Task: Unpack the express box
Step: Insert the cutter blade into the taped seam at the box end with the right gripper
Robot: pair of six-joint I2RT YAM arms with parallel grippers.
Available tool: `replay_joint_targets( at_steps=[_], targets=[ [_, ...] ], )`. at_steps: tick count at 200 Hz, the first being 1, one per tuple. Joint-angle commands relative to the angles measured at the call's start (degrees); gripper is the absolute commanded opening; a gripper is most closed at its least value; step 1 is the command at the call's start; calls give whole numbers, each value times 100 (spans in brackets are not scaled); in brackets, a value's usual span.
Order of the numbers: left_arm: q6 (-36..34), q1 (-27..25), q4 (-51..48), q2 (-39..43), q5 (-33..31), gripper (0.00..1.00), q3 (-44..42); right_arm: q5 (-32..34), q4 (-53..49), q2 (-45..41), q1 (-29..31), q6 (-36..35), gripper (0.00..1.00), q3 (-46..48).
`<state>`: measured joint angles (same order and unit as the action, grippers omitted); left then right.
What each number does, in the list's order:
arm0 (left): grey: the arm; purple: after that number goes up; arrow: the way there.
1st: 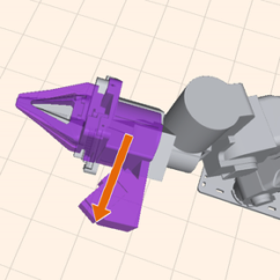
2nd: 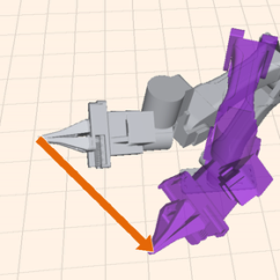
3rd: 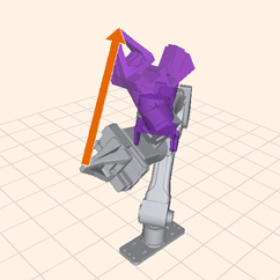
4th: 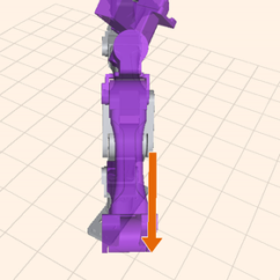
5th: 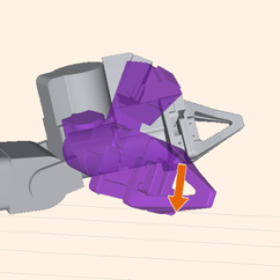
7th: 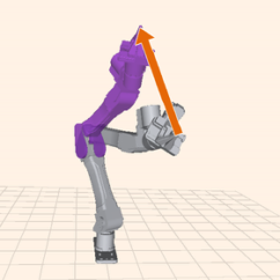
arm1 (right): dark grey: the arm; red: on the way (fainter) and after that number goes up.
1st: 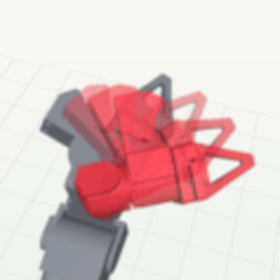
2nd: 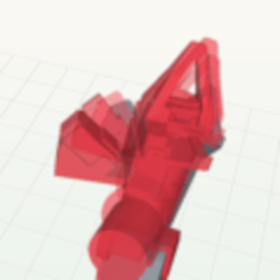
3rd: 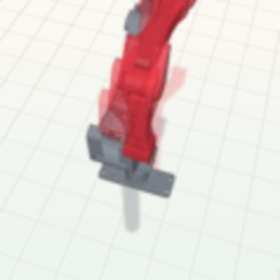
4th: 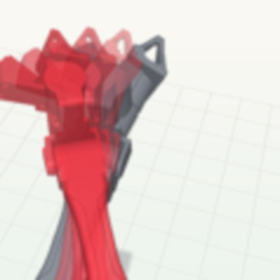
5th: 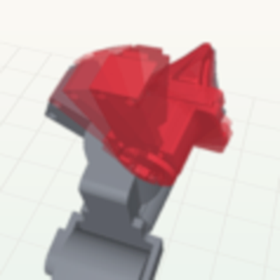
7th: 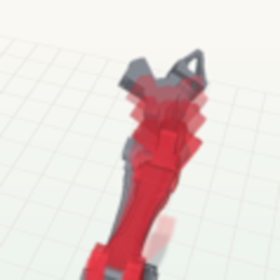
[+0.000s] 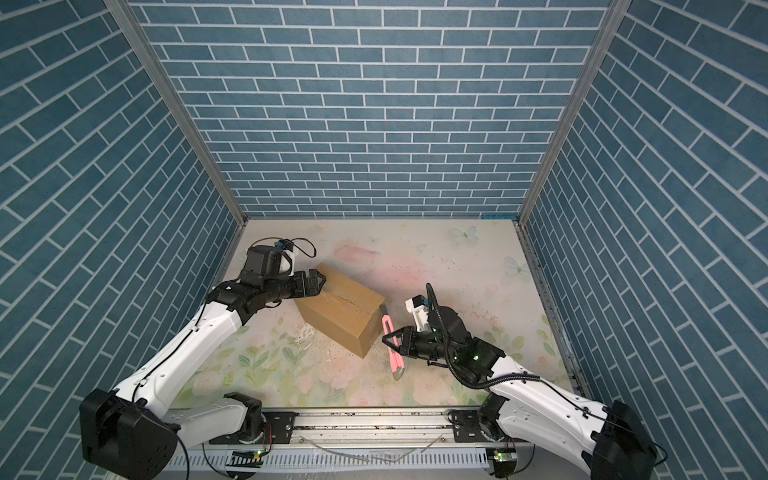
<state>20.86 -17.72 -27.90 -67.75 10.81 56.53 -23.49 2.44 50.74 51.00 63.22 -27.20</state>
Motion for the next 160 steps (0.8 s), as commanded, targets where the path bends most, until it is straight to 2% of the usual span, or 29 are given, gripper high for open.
replay_joint_targets(
  at_steps=[1,54,160],
  targets=[
    [23,-13,94,103,64,100,-81,63,284,32,57,161,0,83],
    [74,-43,153,99,79,100,-134,29,455,76,100,165,0,91],
    [215,-144,379,22,88,100,-213,-318,1518,398,120,439,0,332]
  ],
)
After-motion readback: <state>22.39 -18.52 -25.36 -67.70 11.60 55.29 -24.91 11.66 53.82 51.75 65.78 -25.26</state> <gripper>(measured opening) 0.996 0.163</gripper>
